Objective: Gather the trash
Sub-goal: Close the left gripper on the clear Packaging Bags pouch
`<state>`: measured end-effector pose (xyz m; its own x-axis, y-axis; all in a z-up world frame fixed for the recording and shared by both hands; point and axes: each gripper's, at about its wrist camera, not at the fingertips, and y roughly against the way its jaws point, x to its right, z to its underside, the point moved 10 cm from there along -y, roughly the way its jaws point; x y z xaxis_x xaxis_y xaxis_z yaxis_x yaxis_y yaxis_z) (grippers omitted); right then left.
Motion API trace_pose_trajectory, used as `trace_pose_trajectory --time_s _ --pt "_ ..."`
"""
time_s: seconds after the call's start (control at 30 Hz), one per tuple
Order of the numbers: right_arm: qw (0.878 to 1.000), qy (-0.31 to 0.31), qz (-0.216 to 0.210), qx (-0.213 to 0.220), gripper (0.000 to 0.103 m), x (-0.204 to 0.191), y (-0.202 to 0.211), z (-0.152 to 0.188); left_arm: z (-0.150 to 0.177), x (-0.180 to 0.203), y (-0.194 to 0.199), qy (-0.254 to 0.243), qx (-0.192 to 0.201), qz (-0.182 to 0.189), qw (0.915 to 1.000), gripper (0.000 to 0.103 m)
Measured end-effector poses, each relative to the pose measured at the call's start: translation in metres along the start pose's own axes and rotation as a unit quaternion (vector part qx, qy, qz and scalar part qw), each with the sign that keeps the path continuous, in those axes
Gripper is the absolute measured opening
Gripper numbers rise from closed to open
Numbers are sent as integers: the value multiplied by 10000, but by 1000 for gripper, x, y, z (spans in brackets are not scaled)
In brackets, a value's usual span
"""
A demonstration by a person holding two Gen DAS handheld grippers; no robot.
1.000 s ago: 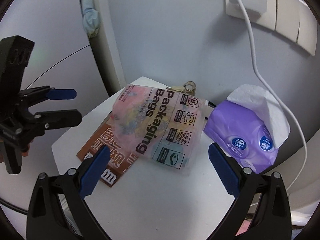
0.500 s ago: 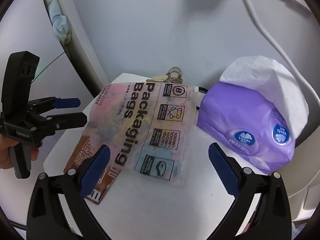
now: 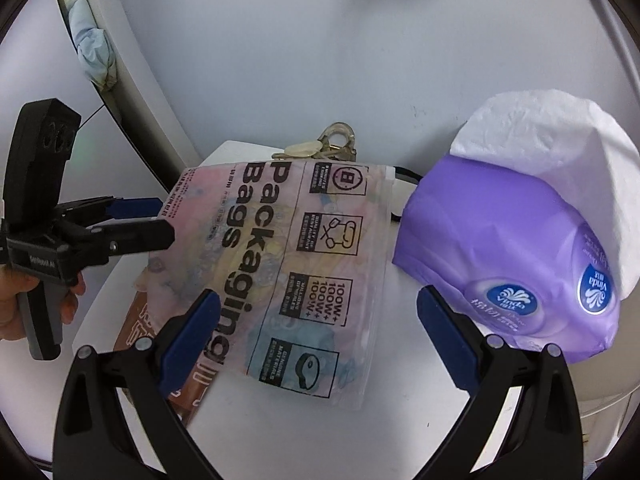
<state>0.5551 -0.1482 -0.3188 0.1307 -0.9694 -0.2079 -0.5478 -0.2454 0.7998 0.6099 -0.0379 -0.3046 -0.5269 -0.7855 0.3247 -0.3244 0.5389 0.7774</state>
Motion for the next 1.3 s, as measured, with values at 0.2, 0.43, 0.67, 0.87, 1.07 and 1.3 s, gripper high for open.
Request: trace_pose_trajectory --time_s 0.2,0.43,0.67,0.87,1.07,1.3 --pt "9999 -99 12 19 96 0 -3 1 -4 -2 -5 -14 10 30 10000 97" --pt "9998 -191 20 27 89 1 -10 -1 -4 -1 -9 -90 26 75 9999 92" --pt "9996 -259 83 -8 70 -3 -19 -3 -2 2 -14 -72 9 147 9999 82" --pt "9995 -270 137 -55 50 -3 -24 -1 1 -2 -14 67 16 96 9999 67" --pt "9994 -306 140 -80 30 1 -21 -1 3 -9 -12 189 9 -36 9998 43" --pt "9994 -311 164 -25 12 3 -10 0 1 -10 -3 317 128 -123 9993 15"
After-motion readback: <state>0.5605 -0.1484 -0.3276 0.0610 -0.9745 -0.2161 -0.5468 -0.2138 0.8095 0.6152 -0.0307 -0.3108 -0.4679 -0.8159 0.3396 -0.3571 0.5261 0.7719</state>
